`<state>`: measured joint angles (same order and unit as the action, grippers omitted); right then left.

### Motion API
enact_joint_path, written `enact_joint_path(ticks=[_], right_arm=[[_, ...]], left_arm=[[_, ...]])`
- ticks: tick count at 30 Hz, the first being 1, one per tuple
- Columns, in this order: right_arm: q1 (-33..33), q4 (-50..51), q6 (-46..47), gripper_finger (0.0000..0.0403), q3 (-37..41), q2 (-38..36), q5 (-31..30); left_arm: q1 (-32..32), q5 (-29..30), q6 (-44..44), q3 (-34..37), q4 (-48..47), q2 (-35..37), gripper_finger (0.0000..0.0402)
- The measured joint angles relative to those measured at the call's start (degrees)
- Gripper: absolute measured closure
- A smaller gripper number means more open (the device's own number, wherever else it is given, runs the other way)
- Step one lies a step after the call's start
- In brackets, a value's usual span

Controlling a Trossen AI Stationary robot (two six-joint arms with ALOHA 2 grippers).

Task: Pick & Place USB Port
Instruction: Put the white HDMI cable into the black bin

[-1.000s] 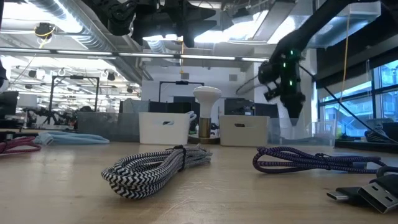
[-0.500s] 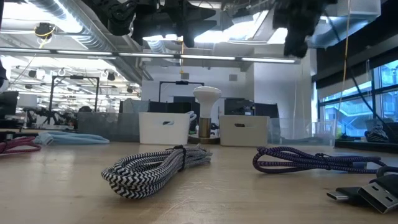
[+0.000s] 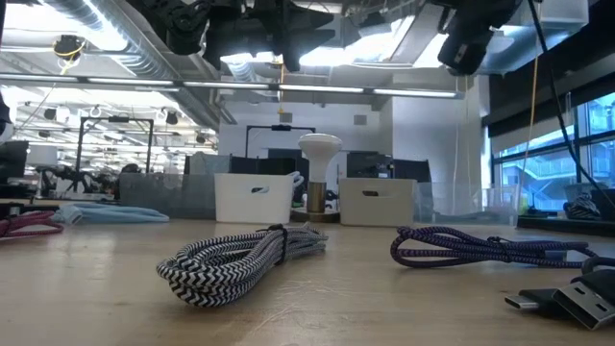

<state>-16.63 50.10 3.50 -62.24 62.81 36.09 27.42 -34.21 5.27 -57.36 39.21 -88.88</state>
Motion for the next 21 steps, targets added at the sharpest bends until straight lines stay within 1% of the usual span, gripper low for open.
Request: enact_joint_path(ticks=[3,6,7,9,10,11,13,14,15,16,18,19,21], right_arm=[[4.9,-6.5,2.6,0.0298,3.3,-0.5,-3.1],[9.0,-12.9,4.9,0.0298,5.7,-0.5,-5.1],[10.2,-14.8,5.5,0.0298,6.2,-0.5,-5.9],[12.8,-16.8,6.6,0.0298,6.4,-0.4,-7.8],[14.1,-17.1,6.9,0.0298,6.4,-0.4,-9.1],[15.4,-17.3,7.3,0.0298,6.4,-0.4,-10.3],[17.7,-17.3,8.3,0.0298,6.4,-0.4,-12.6],[18.7,-17.3,8.9,0.0298,6.4,-0.4,-13.4],[19.7,-17.3,9.5,0.0298,6.4,-0.5,-14.4],[20.6,-17.3,10.1,0.0298,6.4,-0.5,-15.5],[22.3,-17.3,11.0,0.0298,6.4,-0.5,-17.6],[23.1,-17.3,11.1,0.0298,6.4,-0.5,-18.7],[24.2,-17.3,11.1,0.0298,6.4,-0.5,-20.7]], left_arm=[[-0.4,-0.2,4.1,0.0,0.0,0.0,0.0204],[-1.1,-0.5,8.2,0.0,-1.9,0.0,0.0204],[-1.2,-1.3,9.7,0.0,-2.3,0.0,0.0205],[-0.6,-6.7,12.6,0.0,-3.1,0.6,0.0205],[-0.1,-10.0,13.1,0.1,-4.1,1.5,0.0205],[0.1,-11.4,12.9,0.1,-5.4,2.9,0.0205],[-0.2,-11.5,9.9,0.1,-11.5,7.2,0.0206],[-0.4,-10.4,7.3,0.1,-16.1,9.8,0.0206],[-0.7,-8.0,4.5,0.0,-22.0,12.6,0.0206],[-1.2,-4.1,1.3,0.0,-28.7,15.5,0.0206],[-2.6,8.1,-4.6,0.0,-43.1,21.6,0.0206],[-3.7,15.8,-6.4,0.0,-49.3,24.4,0.0206],[-6.8,27.6,-6.9,0.0,-59.8,29.2,0.0206]])
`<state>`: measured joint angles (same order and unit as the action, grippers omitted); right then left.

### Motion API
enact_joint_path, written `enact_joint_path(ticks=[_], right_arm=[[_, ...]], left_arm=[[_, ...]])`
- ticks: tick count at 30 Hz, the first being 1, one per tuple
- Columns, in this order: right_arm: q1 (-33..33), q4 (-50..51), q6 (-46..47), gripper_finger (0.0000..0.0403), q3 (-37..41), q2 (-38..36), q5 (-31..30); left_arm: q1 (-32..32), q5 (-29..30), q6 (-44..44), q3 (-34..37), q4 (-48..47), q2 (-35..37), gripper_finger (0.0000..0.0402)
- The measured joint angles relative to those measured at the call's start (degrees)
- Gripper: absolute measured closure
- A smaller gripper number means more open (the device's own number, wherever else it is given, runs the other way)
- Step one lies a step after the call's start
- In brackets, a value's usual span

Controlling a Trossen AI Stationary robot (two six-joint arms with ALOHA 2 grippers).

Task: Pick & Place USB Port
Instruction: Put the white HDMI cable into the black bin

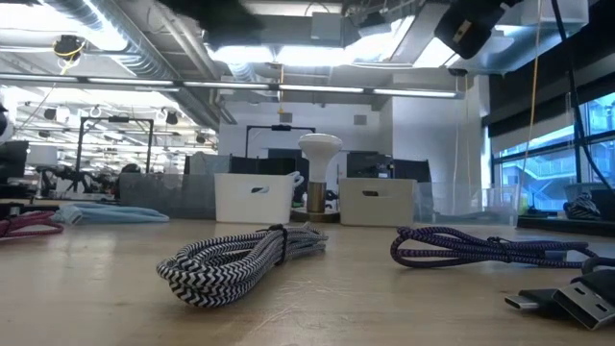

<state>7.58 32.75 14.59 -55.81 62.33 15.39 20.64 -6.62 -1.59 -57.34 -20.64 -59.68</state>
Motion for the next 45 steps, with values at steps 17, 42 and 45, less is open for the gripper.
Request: enact_joint_path(ticks=[17,42,45], right_arm=[[0.5,-1.3,-1.7,0.0298,0.0,0.0,-9.9],[0.5,-7.3,-6.1,0.0298,0.0,0.0,-10.0],[0.5,-8.3,-6.1,0.0298,0.0,0.0,-10.0]], left_arm=[[-22.2,0.9,26.9,10.4,-32.6,2.9,0.0206],[-53.3,-7.6,55.8,19.1,-23.0,-14.8,0.0206],[-54.2,-5.8,54.6,19.1,-22.9,-17.0,0.0206]])
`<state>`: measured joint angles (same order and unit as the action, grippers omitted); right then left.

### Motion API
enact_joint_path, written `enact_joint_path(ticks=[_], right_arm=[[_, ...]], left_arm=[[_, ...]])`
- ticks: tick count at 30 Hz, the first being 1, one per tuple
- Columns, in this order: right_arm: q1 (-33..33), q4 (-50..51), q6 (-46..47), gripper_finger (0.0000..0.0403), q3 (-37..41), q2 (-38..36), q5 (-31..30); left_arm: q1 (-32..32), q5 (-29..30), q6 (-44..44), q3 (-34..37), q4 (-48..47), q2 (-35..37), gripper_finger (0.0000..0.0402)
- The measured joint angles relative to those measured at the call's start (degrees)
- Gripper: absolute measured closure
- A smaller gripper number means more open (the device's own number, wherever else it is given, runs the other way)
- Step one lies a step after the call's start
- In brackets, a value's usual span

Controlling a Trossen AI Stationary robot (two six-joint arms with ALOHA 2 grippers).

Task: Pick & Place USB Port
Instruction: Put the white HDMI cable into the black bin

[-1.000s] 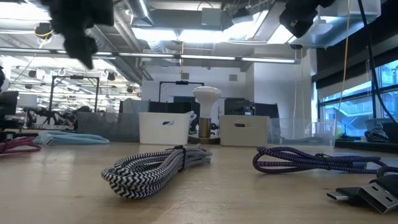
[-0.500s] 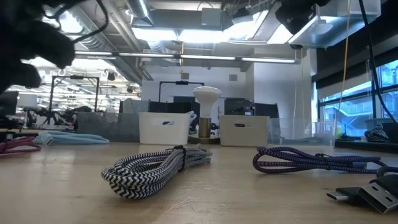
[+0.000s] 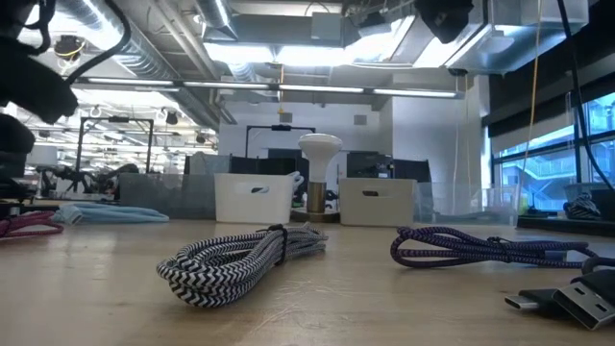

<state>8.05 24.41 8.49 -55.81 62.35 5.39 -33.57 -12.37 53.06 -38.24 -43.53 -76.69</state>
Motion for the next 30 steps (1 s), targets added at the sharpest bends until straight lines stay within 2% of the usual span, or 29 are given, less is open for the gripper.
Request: enact_joint_path(ticks=[7,10,14,20,25,30], right_arm=[[0.0,-0.7,0.0,0.0298,0.0,0.0,-0.2],[0.0,-0.7,-0.2,0.0298,0.0,0.0,-1.6],[0.0,-0.7,-1.6,0.0298,0.0,0.0,-2.8],[0.0,-0.8,-3.8,0.0298,0.0,0.0,-2.9],[0.0,-0.8,-4.5,0.0298,0.0,0.0,-2.9],[0.0,-0.8,-5.5,0.0298,0.0,0.0,-2.9]], left_arm=[[-1.0,0.2,-5.1,0.0,0.3,-5.4,0.0218],[-1.0,-3.2,-5.8,0.0,0.3,-6.7,0.0267],[-1.0,-8.2,-5.2,0.0,-0.6,-6.0,0.0376],[-1.9,-8.5,-1.2,-1.9,-5.8,-1.0,0.0393],[-3.1,-1.0,1.8,-8.3,-12.1,6.0,0.0395],[-4.7,13.7,3.1,-16.3,-18.8,12.3,0.0396]])
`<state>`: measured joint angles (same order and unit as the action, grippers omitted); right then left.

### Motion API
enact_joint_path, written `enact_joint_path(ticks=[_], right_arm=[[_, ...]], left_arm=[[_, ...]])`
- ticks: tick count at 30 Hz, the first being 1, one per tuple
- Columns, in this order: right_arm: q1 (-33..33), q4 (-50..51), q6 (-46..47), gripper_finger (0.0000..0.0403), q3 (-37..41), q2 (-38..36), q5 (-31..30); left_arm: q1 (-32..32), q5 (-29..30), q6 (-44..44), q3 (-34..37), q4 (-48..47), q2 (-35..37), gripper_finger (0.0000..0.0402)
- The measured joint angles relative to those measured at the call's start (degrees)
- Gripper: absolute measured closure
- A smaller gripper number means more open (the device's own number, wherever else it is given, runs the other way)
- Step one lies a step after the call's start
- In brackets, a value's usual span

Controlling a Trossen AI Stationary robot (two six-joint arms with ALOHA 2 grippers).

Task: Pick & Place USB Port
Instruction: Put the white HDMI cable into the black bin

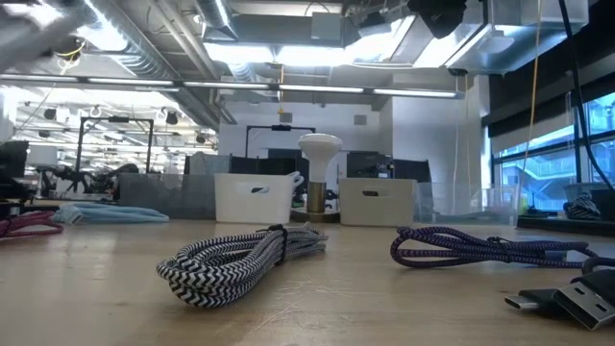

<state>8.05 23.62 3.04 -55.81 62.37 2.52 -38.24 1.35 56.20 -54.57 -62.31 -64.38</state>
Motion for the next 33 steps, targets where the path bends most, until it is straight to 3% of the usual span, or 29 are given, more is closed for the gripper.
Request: enact_joint_path(ticks=[3,8,11,14,19,25,33], right_arm=[[0.0,0.3,-0.5,0.0298,0.0,0.0,0.0],[0.0,1.1,-0.5,0.0298,0.0,0.0,-1.4],[0.0,2.7,-0.4,0.0298,0.0,0.0,-3.2],[0.0,3.4,-0.4,0.0298,0.0,0.0,-4.6],[0.0,3.5,-0.4,0.0298,0.0,0.0,-4.7],[0.0,3.5,-0.5,0.0298,0.0,0.0,-4.7],[0.0,3.5,-0.5,0.0298,0.0,0.0,-6.0]], left_arm=[[0.0,12.3,-3.0,-4.5,-5.7,2.6,0.0396],[2.1,38.8,-9.3,-7.0,-11.2,5.1,0.0397],[5.7,50.3,-12.2,-7.0,-13.1,5.4,0.0397],[12.1,58.1,-17.3,-7.0,-13.2,5.4,0.0398],[25.7,63.1,-26.3,-7.0,-12.7,5.4,0.0398],[42.5,63.9,-37.3,-7.0,-9.3,5.4,0.0398],[59.2,56.0,-65.9,-7.0,11.9,5.4,0.0398]])
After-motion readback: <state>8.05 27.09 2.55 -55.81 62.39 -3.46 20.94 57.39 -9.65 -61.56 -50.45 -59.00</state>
